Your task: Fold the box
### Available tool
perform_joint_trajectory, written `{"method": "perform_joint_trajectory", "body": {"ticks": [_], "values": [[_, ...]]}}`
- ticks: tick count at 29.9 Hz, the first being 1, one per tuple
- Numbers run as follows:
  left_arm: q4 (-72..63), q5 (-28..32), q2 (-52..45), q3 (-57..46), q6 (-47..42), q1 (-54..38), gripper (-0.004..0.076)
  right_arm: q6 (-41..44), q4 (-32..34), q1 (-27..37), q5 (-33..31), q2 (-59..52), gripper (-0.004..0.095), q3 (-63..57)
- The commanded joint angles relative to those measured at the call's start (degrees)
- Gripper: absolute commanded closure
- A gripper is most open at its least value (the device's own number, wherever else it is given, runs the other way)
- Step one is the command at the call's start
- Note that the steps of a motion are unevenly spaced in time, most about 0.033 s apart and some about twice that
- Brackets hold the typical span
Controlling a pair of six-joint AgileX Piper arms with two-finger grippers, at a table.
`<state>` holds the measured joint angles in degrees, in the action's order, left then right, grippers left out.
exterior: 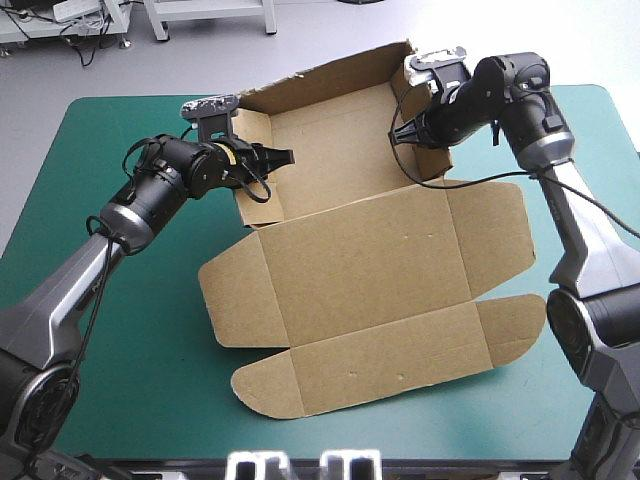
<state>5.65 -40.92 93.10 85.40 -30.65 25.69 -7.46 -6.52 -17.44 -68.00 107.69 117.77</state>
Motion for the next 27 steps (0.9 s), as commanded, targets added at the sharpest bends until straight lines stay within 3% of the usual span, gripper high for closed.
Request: {"method": "perform_joint_trajectory", "body": {"ticks": [1,9,13,22,27], "values": [[-0.6,6.4,-2.1,2.1,2.1,1.1,0.0732,0.7,-1.1,-0.6,-3.8,-0.5,0.0926,1.6],[-0.2,-3.8,4.1,12.6,8.2,1.5,0.0732,4.0,-1.3,-1.7,-3.9,3.4,0.0924,0.9],[-1.7,-12.2,8.7,20.4,12.9,1.5,0.0732,5.9,1.6,-2.9,-3.9,3.5,0.0925,-0.6],[-4.2,-30.3,16.6,26.0,18.2,1.5,0.0732,8.4,-1.6,-2.9,-4.0,3.5,0.0925,-9.8],[-4.4,-32.5,18.0,26.0,17.8,2.3,0.0732,8.4,-1.5,-2.9,-4.0,3.5,0.0925,-14.7]]}}
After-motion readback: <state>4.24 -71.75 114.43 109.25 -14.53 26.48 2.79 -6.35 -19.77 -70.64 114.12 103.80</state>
